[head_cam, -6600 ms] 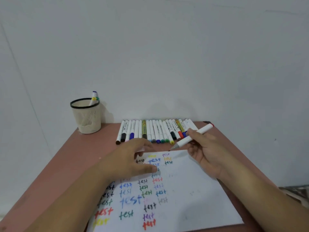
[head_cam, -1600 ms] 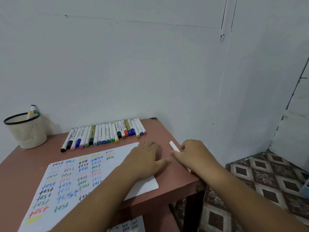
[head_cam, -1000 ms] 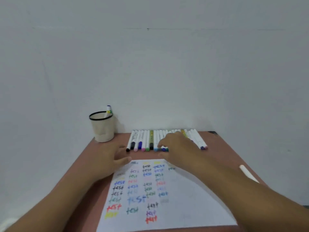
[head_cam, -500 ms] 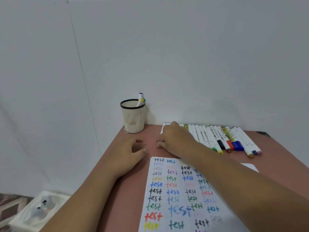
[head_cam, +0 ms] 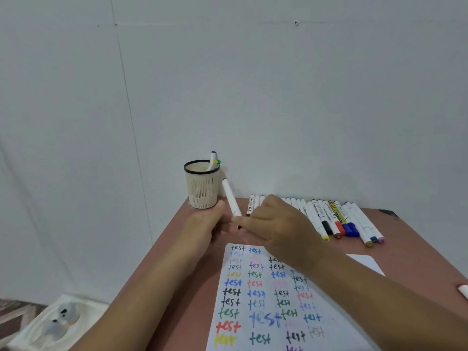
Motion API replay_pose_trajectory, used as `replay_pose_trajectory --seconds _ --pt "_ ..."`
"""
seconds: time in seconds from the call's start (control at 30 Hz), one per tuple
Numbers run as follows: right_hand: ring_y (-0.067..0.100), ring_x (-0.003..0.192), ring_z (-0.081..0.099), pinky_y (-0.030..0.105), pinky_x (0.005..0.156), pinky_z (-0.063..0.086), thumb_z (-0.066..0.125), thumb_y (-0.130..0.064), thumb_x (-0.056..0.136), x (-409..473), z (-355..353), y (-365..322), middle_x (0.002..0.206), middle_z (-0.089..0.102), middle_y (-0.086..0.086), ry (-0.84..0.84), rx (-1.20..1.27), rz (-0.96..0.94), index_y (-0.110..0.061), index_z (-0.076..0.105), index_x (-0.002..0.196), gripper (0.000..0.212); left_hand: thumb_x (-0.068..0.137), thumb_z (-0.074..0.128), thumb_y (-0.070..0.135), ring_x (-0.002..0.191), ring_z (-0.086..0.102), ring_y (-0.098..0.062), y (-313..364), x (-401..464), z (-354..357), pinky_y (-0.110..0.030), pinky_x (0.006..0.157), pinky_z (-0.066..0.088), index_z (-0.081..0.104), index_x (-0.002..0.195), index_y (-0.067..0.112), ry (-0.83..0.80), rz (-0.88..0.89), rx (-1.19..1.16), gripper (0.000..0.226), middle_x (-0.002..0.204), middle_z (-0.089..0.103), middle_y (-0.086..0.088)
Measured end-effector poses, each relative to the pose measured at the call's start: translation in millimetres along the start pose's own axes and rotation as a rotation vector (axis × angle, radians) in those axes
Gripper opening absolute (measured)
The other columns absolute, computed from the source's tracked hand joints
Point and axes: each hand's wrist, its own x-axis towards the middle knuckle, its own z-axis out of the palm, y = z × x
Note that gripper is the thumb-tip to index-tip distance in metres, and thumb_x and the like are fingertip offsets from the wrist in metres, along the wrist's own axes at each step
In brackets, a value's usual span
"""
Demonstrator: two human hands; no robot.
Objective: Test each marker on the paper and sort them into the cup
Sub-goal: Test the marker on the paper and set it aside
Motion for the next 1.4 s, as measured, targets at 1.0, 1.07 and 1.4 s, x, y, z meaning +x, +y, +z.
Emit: replay_pose_trajectory --seconds 1.0,1.07,1.4 --pt "0.02 0.076 0.066 0.032 0.074 0.059 0.067 -0.022 0.101 8.2 -89.7 -54.4 0.079 0.067 0.009 0.236 1.201 1.327 -0.007 0.073 0.099 0.017 0.093 0.05 0.051 0.062 0.053 -0.007 34.4 -47.3 50.6 -0.018 0.055 0.038 0.061 0.103 0.047 -0.128 0.622 0.444 0.015 0.068 0.058 0.016" --pt "0.023 0.075 0.07 0.035 0.07 0.062 0.061 -0.023 0.105 1.6 -95.5 -49.3 0.077 0.07 0.008 0.325 1.204 1.366 -0.004 0.068 0.102 0.02 0.09 0.047 0.062 0.076 0.06 -0.008 33.4 -48.7 57.5 -0.018 0.064 0.045 0.055 0.123 0.04 -0.181 0.581 0.474 0.041 0.084 0.065 0.01" --pt "0.021 0.069 0.069 0.037 0.07 0.062 0.08 0.007 0.084 -76.6 -113.6 -13.0 0.078 0.068 0.011 0.282 0.914 1.505 -0.002 0.063 0.099 0.024 0.104 0.037 0.037 0.074 0.054 -0.006 -5.4 -32.0 73.2 -0.039 0.073 0.052 0.04 0.122 0.044 -0.277 0.369 0.761 0.02 0.09 0.056 0.01"
